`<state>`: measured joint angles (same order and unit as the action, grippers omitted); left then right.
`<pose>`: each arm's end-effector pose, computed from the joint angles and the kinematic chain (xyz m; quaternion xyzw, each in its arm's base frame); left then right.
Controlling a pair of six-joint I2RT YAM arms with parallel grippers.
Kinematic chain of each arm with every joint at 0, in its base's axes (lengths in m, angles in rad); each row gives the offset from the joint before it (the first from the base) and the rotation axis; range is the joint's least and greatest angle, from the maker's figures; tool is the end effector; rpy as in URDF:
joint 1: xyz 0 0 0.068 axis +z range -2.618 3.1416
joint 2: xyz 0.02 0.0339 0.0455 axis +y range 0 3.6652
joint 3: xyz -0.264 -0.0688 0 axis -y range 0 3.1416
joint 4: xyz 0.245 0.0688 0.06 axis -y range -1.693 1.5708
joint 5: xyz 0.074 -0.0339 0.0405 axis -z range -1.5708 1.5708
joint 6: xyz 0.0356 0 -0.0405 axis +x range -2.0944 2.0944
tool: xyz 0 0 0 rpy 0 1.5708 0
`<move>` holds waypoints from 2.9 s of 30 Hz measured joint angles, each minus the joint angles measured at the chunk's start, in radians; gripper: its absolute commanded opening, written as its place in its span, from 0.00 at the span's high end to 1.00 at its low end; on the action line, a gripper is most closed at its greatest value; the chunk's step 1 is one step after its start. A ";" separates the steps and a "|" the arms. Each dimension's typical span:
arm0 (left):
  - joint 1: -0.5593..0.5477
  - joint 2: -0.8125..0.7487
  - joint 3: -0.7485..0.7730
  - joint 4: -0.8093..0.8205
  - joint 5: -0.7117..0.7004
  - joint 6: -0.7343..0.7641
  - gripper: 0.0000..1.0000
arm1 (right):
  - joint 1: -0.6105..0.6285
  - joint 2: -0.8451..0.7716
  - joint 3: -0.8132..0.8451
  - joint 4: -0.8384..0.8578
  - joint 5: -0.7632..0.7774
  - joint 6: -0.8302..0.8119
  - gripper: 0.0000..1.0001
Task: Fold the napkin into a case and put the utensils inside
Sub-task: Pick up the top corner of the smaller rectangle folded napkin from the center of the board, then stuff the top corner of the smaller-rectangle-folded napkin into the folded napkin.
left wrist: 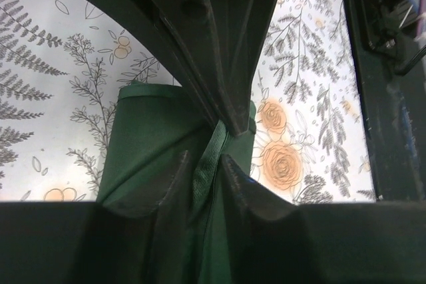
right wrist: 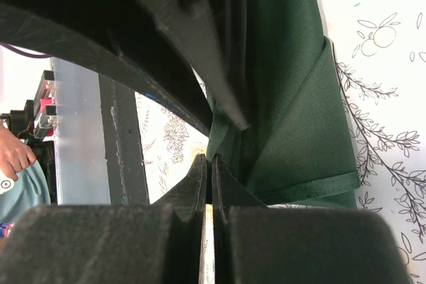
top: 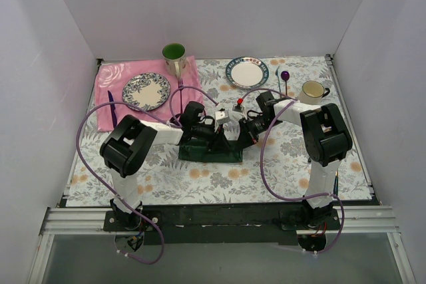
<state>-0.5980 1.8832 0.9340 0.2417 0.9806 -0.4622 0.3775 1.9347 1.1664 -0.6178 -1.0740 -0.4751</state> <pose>0.2841 -0.2293 0.1395 0.2509 0.7861 -0.5556 0.1022 0.3125 0.1576 0.1437 -0.3967 0.7595 0.5049 0.1040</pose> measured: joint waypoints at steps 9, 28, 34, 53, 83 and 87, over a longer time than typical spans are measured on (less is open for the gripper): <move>-0.002 0.000 0.015 -0.044 0.004 -0.064 1.00 | 0.000 -0.004 -0.005 0.018 0.015 0.013 0.74; 0.048 0.004 -0.023 -0.058 0.029 -0.487 1.00 | -0.002 -0.267 -0.205 0.361 0.251 0.287 0.64; 0.055 0.008 -0.067 0.008 0.028 -0.616 1.00 | -0.001 -0.319 -0.246 0.446 0.315 0.303 0.72; 0.055 0.008 -0.108 0.055 0.004 -0.612 1.00 | 0.240 -0.323 -0.233 0.497 0.585 0.231 0.75; 0.055 0.039 -0.108 0.060 0.003 -0.620 1.00 | 0.364 -0.323 -0.298 0.531 0.801 0.147 0.68; 0.055 0.042 -0.108 0.060 0.003 -0.623 1.00 | 0.368 -0.323 -0.299 0.531 0.825 0.136 0.86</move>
<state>-0.5426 1.9255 0.8265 0.3016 0.9836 -1.0855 0.7452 1.6119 0.8677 -0.0864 -0.2493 -0.3393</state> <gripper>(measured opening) 0.022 0.277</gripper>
